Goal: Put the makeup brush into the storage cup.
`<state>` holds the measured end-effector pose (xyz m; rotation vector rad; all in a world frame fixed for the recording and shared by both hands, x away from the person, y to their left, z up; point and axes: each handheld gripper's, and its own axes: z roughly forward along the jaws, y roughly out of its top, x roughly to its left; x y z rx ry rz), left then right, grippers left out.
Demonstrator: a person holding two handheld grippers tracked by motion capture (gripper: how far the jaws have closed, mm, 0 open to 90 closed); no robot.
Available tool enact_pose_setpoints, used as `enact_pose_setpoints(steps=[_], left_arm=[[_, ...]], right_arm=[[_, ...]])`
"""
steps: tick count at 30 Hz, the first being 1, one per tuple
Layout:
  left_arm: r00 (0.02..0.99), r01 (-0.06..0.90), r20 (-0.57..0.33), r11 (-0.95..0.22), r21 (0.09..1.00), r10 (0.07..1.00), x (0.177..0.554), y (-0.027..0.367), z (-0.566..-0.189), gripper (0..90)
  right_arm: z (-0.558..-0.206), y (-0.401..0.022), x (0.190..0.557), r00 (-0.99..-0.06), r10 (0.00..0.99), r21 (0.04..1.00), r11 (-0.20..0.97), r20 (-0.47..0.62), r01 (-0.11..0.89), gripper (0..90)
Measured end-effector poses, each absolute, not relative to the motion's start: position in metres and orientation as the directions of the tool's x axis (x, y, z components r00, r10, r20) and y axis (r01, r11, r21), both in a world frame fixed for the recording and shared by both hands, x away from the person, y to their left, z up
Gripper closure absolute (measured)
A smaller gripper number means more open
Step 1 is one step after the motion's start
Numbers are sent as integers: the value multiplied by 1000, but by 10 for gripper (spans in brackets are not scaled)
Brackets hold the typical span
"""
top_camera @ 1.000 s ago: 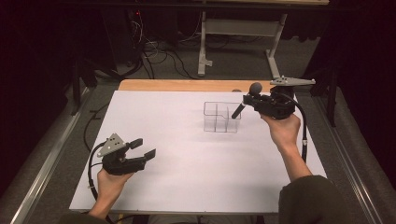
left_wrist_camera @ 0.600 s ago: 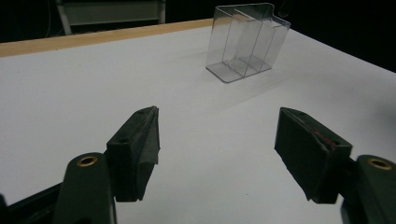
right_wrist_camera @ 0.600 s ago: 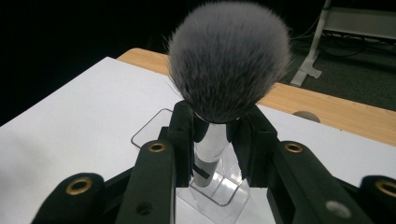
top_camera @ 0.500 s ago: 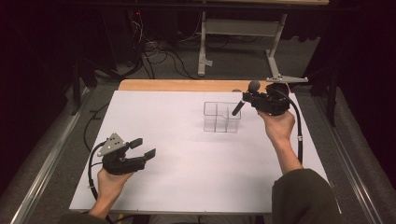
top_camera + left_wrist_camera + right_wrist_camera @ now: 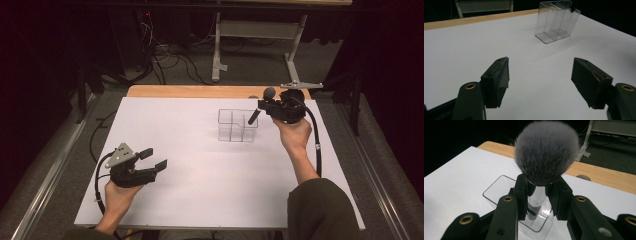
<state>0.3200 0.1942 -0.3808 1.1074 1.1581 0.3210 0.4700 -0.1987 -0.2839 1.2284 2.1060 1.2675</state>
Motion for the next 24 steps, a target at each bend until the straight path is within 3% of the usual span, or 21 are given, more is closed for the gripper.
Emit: enact_pose_setpoints(steps=[24], left_arm=[[440,313,-561,466,827,701,318,194,-380,305]], right_arm=[[-299,-185,479,-538,840,814,261,74,520,716]])
